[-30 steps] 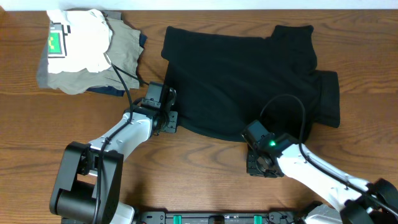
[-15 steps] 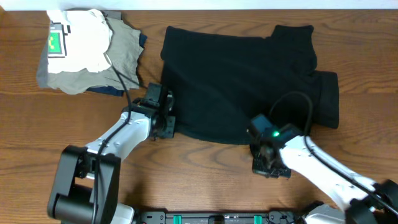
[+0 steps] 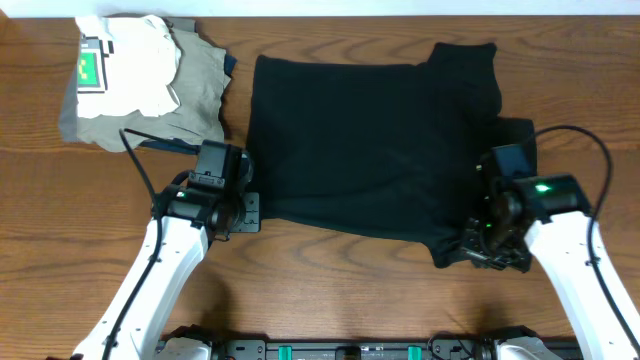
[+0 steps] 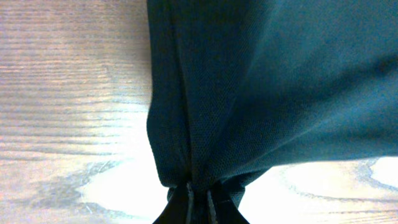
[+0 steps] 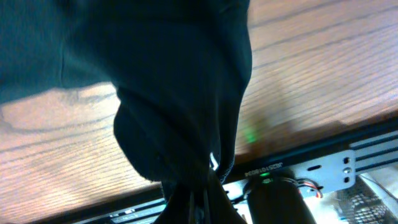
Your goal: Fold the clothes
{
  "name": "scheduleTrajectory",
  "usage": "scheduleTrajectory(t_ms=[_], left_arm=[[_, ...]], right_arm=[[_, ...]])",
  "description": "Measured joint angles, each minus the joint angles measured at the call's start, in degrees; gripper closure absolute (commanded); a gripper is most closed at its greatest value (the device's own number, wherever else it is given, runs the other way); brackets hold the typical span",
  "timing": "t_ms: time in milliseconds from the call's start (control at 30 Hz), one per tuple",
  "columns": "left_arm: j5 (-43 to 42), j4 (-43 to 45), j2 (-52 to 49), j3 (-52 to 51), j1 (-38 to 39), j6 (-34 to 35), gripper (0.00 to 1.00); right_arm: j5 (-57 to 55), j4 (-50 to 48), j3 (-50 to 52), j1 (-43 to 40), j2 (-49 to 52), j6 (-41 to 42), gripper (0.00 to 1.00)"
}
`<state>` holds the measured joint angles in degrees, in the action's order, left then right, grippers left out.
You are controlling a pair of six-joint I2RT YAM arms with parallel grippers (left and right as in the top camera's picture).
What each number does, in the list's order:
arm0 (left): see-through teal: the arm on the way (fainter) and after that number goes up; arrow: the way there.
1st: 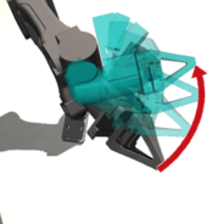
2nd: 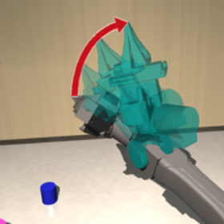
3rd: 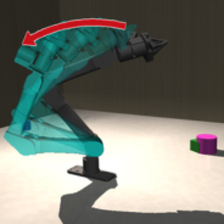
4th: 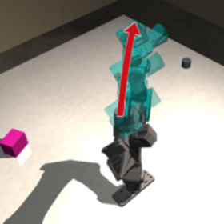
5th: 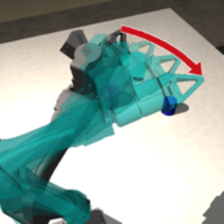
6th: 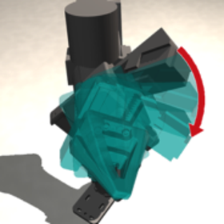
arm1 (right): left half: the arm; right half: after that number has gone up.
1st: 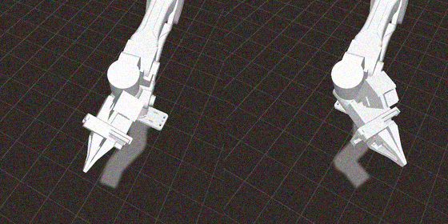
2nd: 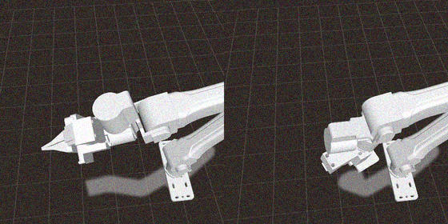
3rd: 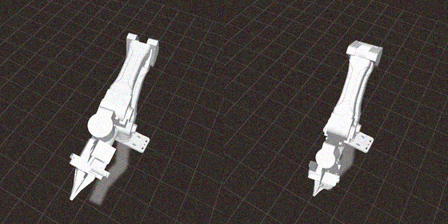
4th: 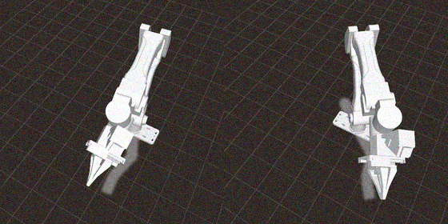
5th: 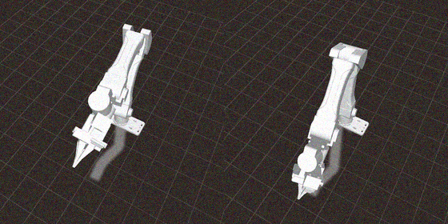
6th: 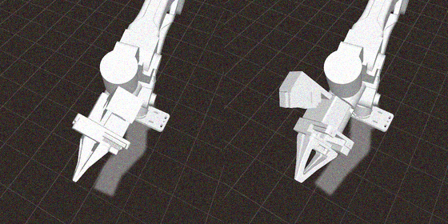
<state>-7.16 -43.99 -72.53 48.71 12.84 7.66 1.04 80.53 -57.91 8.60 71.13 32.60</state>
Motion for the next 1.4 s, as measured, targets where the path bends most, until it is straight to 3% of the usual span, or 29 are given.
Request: scheduleTrajectory(t_ms=[200, 400, 900, 1333, 1367, 1400], left_arm=[[0.02, -2.78, 0.33, 0.0, 0.0, 0.04, 0.94], [0.0, -0.61, 0.33, 0.0, 0.0, 0.04, 0.94], [0.02, 23.21, -0.46, 0.11, 0.0, 0.04, 0.94], [0.02, 39.78, -15.23, 0.15, 0.0, -0.55, 0.94], [0.02, 41.0, -16.52, 0.15, 0.0, -0.61, 0.93], [0.02, 42.03, -17.86, 0.15, 0.0, -0.61, 0.83]], right_arm=[[-0.48, 0.28, -2.34, -7.28, -4.85, -3.04, 0.99], [0.44, -8.68, -3.65, -12.44, -6.93, -7.21, 0.99], [1.51, -31.08, -3.87, -12.5, 5.68, -11.28, 0.99], [1.51, -41.88, -3.87, -12.5, 17.09, -12.66, 0.99], [1.49, -42.66, -3.87, -12.5, 17.88, -12.72, 0.96], [1.49, -43.3, -3.87, -12.5, 18.56, -12.7, 0.84]])
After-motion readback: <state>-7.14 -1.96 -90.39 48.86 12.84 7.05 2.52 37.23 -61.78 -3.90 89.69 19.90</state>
